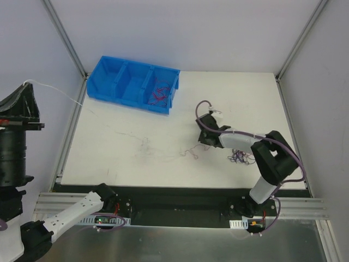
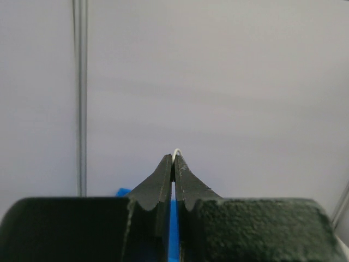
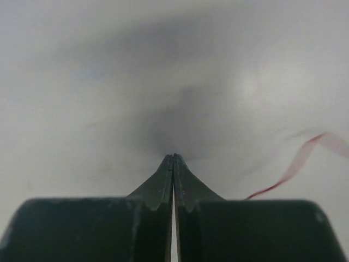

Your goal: Untangle the cables

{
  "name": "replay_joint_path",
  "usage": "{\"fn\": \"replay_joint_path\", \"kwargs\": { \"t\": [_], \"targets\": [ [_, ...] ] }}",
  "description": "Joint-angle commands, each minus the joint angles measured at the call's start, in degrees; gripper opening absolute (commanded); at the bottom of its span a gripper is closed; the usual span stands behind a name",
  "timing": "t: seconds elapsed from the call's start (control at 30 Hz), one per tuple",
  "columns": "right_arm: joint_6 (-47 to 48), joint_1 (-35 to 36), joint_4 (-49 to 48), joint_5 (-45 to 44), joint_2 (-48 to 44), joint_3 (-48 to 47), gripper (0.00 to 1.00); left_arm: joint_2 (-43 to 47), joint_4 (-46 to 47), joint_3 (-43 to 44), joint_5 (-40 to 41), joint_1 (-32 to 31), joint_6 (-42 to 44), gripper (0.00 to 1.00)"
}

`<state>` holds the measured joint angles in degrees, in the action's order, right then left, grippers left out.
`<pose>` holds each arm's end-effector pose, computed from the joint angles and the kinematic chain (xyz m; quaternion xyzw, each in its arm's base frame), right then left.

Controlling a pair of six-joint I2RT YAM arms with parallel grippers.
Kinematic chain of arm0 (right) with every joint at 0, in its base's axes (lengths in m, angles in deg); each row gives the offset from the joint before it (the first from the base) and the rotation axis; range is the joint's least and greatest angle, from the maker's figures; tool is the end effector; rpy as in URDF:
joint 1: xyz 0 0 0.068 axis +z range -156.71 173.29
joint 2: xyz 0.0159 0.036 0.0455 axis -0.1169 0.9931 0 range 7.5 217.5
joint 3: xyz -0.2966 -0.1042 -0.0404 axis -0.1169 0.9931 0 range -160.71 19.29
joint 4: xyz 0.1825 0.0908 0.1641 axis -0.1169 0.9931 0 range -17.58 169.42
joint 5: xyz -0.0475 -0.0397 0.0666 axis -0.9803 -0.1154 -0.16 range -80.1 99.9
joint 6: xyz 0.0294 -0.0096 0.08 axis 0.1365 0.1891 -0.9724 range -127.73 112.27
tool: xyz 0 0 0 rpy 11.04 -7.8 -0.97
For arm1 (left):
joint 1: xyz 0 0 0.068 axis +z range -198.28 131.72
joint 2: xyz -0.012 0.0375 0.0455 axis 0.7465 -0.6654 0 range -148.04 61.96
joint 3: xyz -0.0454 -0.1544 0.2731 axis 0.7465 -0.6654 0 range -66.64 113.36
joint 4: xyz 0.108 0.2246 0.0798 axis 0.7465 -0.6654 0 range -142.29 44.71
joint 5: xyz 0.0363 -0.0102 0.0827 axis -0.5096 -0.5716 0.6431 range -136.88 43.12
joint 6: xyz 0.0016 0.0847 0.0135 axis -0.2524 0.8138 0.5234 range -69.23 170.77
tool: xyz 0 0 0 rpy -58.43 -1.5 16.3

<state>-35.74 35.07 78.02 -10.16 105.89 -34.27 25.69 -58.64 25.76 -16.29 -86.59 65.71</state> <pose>0.2959 0.2297 0.1774 -0.0526 0.9270 0.0563 0.3671 -0.0080 0.0553 0.6280 -0.0430 0.4537 -0.0755 0.8869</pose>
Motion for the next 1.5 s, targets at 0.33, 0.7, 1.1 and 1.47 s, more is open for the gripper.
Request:
{"fn": "replay_joint_path", "kwargs": {
  "t": [0.33,0.7,1.1,1.47],
  "targets": [
    [24.7,-3.1,-9.1,27.9,-13.0,1.5,0.50,-0.9,3.9,-9.8,-4.2,-0.5,-5.6,0.00],
    [31.6,18.9,-11.6,35.1,3.2,-10.8,0.83,-1.1,1.8,-8.4,-5.2,-0.5,-6.4,0.00],
    [32.4,23.2,-3.3,18.5,13.1,-18.9,0.63,-1.3,1.8,-8.1,-5.6,-0.5,-6.0,0.00],
    [10.6,10.4,-0.3,-6.1,-2.0,-6.1,0.01,1.3,2.5,-8.6,2.7,-0.4,-2.0,0.00]
  ]
}}
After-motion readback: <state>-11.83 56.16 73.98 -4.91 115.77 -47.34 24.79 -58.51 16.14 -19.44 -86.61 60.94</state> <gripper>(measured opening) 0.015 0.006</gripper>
